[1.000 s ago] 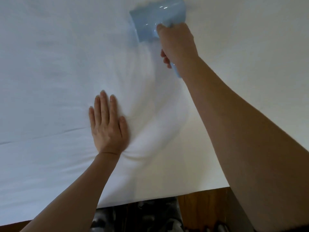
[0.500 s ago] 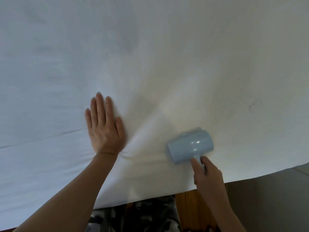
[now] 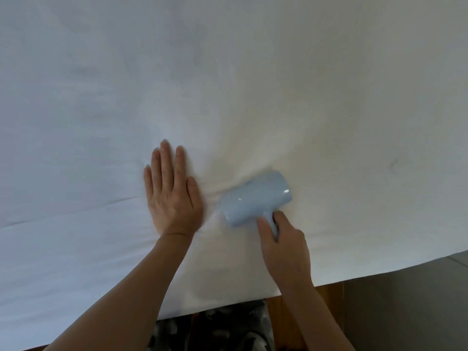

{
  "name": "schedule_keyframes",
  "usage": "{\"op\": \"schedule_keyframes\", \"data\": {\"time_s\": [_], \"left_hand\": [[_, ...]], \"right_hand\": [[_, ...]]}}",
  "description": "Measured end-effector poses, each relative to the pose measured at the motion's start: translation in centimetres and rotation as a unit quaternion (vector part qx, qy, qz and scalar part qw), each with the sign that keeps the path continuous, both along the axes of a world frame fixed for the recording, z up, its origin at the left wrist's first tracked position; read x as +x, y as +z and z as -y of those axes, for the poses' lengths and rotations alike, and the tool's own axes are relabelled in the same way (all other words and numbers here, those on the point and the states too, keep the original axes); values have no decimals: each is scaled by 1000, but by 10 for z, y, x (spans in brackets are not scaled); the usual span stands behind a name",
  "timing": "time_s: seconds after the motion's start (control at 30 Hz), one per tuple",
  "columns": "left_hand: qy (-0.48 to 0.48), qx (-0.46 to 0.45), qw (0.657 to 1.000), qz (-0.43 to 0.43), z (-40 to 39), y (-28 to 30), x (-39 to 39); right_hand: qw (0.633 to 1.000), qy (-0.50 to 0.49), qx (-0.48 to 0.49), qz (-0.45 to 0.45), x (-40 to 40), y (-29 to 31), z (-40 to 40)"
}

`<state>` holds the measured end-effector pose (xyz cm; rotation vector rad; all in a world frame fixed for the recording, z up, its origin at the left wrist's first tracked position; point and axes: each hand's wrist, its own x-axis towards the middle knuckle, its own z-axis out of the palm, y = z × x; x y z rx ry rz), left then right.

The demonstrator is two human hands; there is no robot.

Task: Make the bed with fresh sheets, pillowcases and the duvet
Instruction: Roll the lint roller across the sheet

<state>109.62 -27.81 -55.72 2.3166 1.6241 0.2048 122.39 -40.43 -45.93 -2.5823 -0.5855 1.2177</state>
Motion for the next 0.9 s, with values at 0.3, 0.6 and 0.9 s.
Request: {"op": "schedule_keyframes", "data": {"time_s": [0.3,0.6,0.9], "left_hand": [[61,-13,998,4,-3,-2,-1],[56,-28,998,0,-4,0,-1],[48,0,998,-31,-3,2,3]], "right_hand": [[995,-21,94,2,26,-28,-231],[994,-29,108,-19,28,-30,-252],[997,49,52,-36,33,-8,-120]]}}
